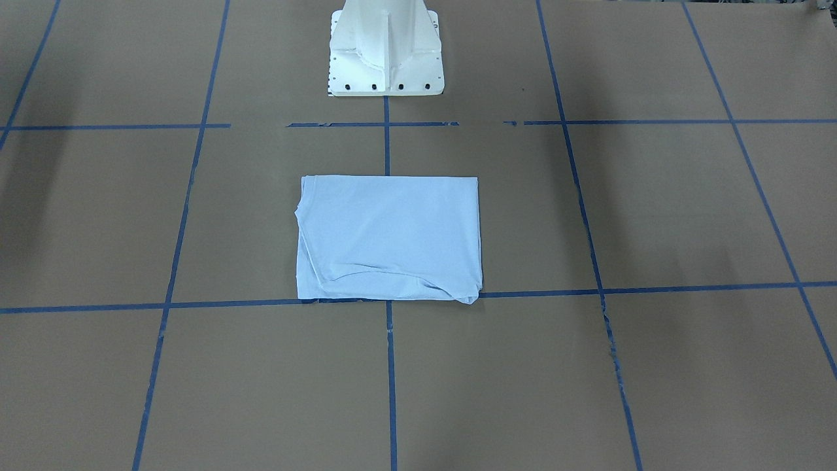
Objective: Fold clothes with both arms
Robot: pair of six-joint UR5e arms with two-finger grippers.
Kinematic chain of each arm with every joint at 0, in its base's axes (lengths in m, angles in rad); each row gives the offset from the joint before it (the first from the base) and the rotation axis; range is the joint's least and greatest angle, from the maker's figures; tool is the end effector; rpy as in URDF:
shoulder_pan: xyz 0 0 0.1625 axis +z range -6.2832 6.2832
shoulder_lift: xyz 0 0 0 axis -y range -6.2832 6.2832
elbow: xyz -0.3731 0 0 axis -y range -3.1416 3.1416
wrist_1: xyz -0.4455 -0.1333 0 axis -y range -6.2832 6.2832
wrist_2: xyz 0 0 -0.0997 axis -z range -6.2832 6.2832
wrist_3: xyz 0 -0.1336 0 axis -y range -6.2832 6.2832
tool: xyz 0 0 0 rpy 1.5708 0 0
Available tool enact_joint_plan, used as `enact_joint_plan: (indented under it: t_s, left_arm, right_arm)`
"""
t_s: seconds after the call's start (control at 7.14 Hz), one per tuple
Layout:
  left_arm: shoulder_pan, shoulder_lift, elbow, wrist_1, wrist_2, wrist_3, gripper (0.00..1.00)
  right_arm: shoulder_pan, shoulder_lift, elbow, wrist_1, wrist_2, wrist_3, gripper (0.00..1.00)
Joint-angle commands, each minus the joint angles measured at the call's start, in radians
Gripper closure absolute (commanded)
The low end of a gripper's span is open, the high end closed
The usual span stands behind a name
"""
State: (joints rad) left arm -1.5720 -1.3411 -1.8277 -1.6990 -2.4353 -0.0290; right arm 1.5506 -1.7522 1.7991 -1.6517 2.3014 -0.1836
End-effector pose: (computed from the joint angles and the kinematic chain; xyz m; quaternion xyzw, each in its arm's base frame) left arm -0.0322 -0.4723 0.5839 0.0647 0.4186 0.0188 0.9057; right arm 0.0346 -0.4748 0.6114 0.0133 -0.3573 -0.0890 0.9297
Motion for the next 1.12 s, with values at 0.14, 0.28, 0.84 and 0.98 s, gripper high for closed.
enact_joint_plan:
  t_s: [0.14,0.28,0.84,0.98]
  left_arm:
    - [0.003,0.014,0.019,0.018,0.004,-0.002,0.00]
    - [0.004,0.016,0.018,0.030,0.002,0.000,0.00]
    - [0.004,0.004,-0.013,0.028,0.004,0.000,0.00]
    - [0.004,0.005,-0.013,0.028,0.004,0.001,0.00]
  right_arm:
    - [-0.020,0.010,0.023,0.001,-0.004,0.096,0.00]
    - [-0.020,0.010,0.023,0.001,-0.004,0.096,0.00]
    - [-0.020,0.010,0.039,0.001,0.000,0.093,0.00]
    - [-0.023,0.010,0.055,-0.002,0.003,0.093,0.00]
